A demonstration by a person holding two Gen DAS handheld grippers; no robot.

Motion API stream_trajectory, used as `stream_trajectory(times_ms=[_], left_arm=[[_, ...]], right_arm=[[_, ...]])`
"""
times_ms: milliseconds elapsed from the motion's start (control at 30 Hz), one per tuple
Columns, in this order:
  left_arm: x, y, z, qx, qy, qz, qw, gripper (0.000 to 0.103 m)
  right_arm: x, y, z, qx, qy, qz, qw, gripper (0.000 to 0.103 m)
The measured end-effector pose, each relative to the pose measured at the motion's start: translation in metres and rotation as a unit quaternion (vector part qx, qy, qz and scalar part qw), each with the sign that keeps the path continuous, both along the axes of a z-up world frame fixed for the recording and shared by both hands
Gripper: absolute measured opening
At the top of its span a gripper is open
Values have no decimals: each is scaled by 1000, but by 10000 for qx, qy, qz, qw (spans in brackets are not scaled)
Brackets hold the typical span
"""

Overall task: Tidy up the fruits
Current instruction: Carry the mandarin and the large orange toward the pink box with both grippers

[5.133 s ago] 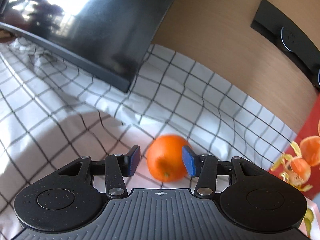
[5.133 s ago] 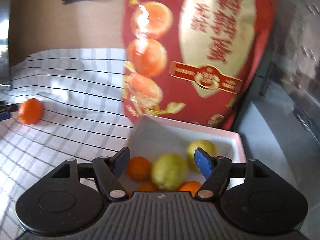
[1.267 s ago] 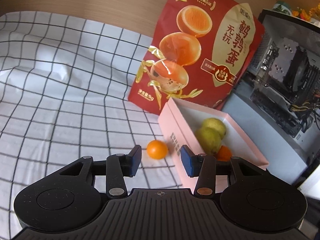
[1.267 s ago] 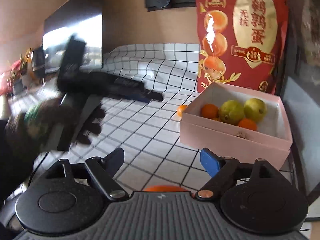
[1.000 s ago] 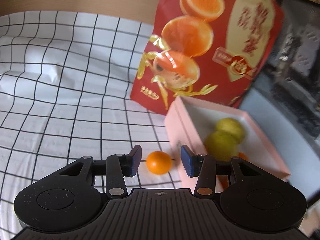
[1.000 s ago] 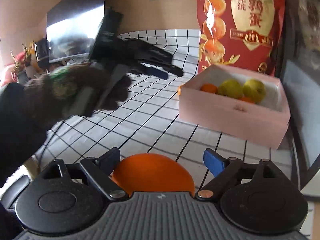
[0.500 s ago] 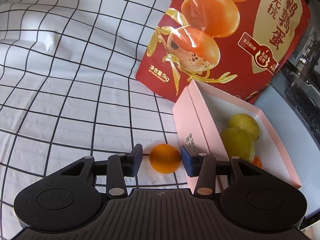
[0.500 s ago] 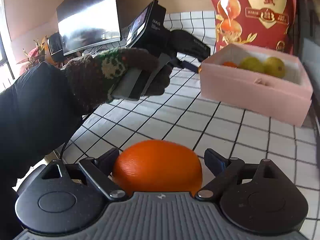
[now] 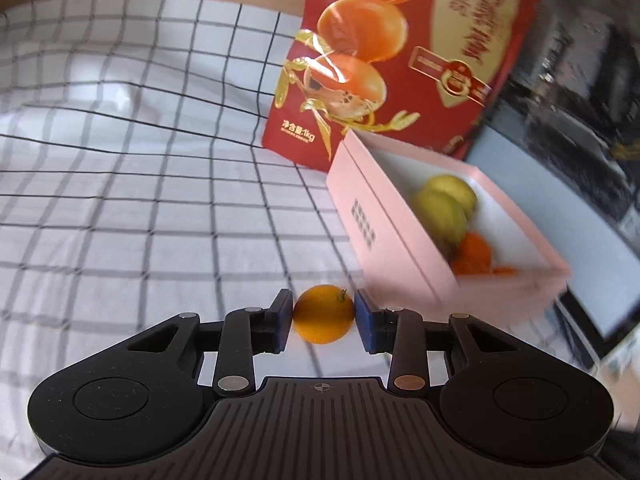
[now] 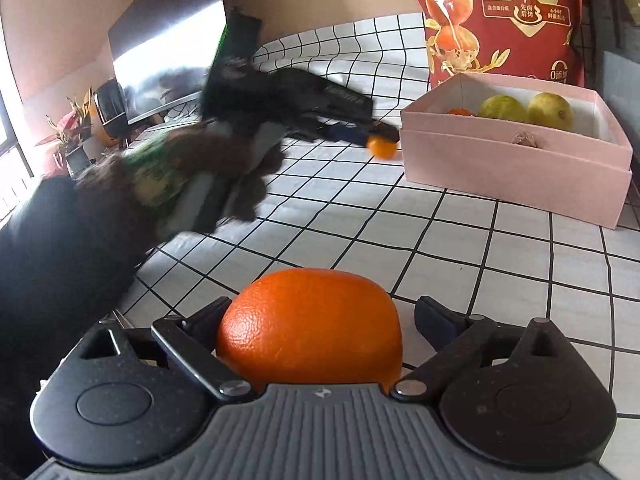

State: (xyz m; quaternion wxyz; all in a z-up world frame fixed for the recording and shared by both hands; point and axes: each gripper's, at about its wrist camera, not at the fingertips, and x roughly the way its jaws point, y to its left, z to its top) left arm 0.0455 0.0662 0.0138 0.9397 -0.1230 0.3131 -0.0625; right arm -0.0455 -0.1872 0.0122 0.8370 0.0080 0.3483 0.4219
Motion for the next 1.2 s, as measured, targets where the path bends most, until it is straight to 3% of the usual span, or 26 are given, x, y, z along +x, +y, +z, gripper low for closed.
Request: stream_trajectory(times_ms=[167,300,400,567,700,833,1033,1200], left_arm=[[-64,-6,3,96,-247,-67,9996,38],[-92,-13,4,257,-253,-202,9991,39],[-105,-17,6,168,-298,-383,9987,39],[-112,-25,0,203,-212,-517,9982,39],[-112,-25,-3,136,-189,-498,9985,39],[-112,-24,-3,79,-174,-465,9987,39],[-113,-23,-3,-15,-163,-422,9990,39],[-111,-24,-3,-19,-175,-401,9990,39]], right_arm=[[-6,3,-2,-15,-95,-54,9999,103],[-6,9,0,-180,-55,-145,9997,103],[-4,12,2,-305,-70,-69,9995,103],[-4,8,3,-463,-74,36,9989,102],[-11,3,4,-650,-200,77,9977,95],[-16,-6,9,-516,-112,167,9985,82],[-21,-6,13,-662,-239,231,9972,81],[-4,-5,17,-765,-392,-164,9962,81]])
